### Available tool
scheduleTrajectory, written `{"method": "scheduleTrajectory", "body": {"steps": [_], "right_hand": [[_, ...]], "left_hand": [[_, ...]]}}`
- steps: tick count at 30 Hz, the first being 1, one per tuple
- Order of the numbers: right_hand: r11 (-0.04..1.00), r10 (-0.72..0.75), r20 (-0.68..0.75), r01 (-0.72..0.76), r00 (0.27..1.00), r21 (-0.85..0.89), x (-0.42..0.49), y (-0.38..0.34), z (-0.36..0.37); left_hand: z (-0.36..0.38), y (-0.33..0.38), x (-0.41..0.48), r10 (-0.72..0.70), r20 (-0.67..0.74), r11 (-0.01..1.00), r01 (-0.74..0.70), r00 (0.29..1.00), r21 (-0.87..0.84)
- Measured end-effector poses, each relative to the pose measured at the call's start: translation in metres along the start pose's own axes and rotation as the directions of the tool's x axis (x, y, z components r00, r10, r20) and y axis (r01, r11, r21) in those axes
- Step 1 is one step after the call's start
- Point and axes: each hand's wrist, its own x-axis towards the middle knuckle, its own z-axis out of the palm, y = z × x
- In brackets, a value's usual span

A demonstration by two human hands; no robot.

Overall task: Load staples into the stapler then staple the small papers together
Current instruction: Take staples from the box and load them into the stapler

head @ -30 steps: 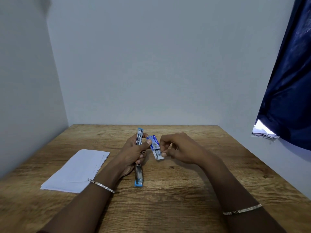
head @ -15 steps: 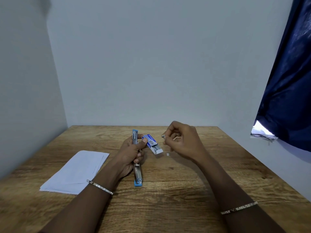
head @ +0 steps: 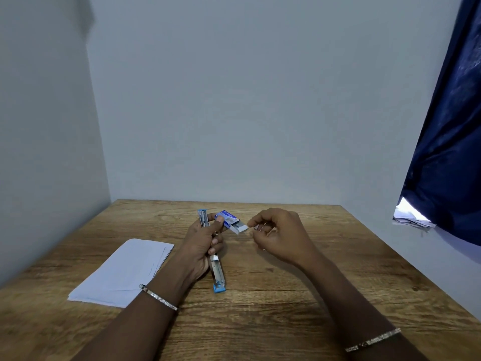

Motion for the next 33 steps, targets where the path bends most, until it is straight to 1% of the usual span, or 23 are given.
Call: {"method": "scheduleTrajectory", "body": {"steps": [4,7,10,15,20,22,25,33], "right_hand": [[0.991,-0.114,-0.015,0.113,0.993,-0.073,0.0,-0.003,0.004],[0.986,-0.16,-0.059,0.156,0.985,-0.059,0.001,-0.003,0.004],[0.987,-0.16,-0.048,0.158,0.986,-0.027,0.002,-0.002,0.003],[0.988,-0.151,-0.041,0.152,0.988,0.014,0.002,-0.002,0.005],[0.996,-0.054,-0.08,0.06,0.995,0.072,0.003,-0.003,0.003],[0.995,-0.043,-0.056,0.048,0.997,0.089,0.003,-0.002,0.001],[0.996,-0.057,-0.005,0.058,0.998,0.062,0.004,0.0,-0.001],[0.995,-0.067,0.111,0.074,0.992,-0.068,0.004,0.003,-0.012]], "left_hand": [[0.002,0.0,-0.001,-0.004,0.022,1.0,0.004,1.0,0.002],[0.003,-0.001,-0.003,-0.008,0.059,0.999,0.006,0.998,0.031],[0.003,-0.001,-0.003,0.002,0.074,0.998,-0.007,0.997,0.069],[0.0,-0.001,-0.002,0.012,0.081,0.998,-0.017,0.997,0.059],[0.0,0.001,-0.004,0.007,0.172,0.996,-0.022,0.985,0.084],[0.001,0.0,-0.007,-0.017,0.232,0.993,-0.011,0.973,0.118],[0.001,-0.003,-0.008,-0.077,0.293,0.985,0.027,0.953,0.171],[0.0,-0.005,-0.008,-0.148,0.362,0.964,0.052,0.92,0.262]]}}
